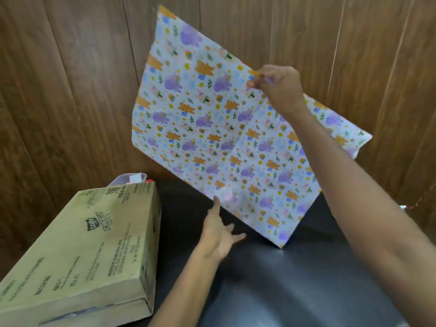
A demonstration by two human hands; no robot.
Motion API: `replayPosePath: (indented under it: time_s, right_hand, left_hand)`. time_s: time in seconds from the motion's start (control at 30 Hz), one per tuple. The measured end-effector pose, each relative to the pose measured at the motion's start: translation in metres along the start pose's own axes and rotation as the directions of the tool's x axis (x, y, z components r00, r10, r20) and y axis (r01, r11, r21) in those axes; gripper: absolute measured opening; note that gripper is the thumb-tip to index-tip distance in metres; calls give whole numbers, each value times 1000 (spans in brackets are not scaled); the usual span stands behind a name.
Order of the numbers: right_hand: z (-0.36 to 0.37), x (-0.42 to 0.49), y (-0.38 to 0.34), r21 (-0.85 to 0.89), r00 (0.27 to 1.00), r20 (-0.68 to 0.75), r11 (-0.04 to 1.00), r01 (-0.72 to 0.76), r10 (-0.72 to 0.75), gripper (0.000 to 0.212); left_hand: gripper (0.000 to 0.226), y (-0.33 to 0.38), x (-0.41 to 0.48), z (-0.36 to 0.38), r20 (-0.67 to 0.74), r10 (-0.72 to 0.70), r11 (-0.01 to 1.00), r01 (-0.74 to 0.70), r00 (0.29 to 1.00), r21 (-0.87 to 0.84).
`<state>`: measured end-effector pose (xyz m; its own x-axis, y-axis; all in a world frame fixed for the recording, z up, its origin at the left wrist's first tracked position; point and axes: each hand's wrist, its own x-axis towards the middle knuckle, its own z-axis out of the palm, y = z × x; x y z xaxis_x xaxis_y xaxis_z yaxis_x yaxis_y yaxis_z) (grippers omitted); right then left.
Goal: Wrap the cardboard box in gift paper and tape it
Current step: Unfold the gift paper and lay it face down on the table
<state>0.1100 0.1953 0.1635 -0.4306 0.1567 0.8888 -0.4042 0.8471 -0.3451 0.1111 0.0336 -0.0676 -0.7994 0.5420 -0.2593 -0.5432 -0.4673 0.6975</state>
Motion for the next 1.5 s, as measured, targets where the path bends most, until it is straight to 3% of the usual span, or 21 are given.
replayPosePath:
  time_s: [0.13,0.27,0.47,0.57,0.6,0.67,0.77,0.83,0.93,1.03,1.1,1.2,1.33,1.5]
  right_hand:
    - [-14,-38,-43,-185,927,-26,913,363,-374,10]
    - [-24,-102,-62,-321,786,115,726,608,-608,20]
    - [-25,-190,-83,-409,732,374,607,682,-570,17]
    - [-35,-218,-91,-395,733,483,628,671,-480,21]
    - [-39,-224,-91,-393,741,511,649,652,-436,24]
    - [-46,-234,-93,-404,778,534,709,579,-331,30]
    - [-49,-239,-101,-422,818,542,779,464,-194,32]
    - [-47,-240,-106,-447,760,650,809,381,1,35]
    - [-47,-246,-109,-480,572,772,845,236,279,36]
    - [-47,-254,-107,-451,490,788,891,49,372,45]
    - [-42,-263,-100,-399,458,806,916,-45,374,43]
    - [-29,-277,-85,-365,437,810,919,-147,392,36]
    - [-9,-295,-62,-436,389,772,864,-252,503,31]
    - [8,-309,-39,-541,326,704,773,-331,631,28]
  left_hand:
    - [66,-1,3,12,165,-10,995,26,986,-92]
    - [71,4,3,-9,145,49,985,-24,988,-172]
    - [52,19,-41,-53,47,133,970,-121,990,-210]
    - [100,19,-81,-67,69,218,969,-208,973,-136]
    - [110,18,-91,-71,104,249,964,-236,963,-123]
    - [104,13,-113,-76,159,320,944,-298,934,-144]
    - [56,-1,-139,-68,195,351,916,-292,916,-274]
    - [52,-8,-145,-65,168,329,899,-253,929,-357]
    - [65,-7,-150,-61,194,350,889,-260,916,-377]
    - [86,-6,-152,-59,263,396,900,-316,880,-299]
    - [99,-14,-150,-58,266,365,924,-313,892,-219]
    - [110,-27,-139,-47,87,294,953,-284,952,-105]
    - [60,-39,-102,-42,-272,230,959,-265,934,-99]
    - [43,-52,-74,-46,-465,193,968,-246,864,-55]
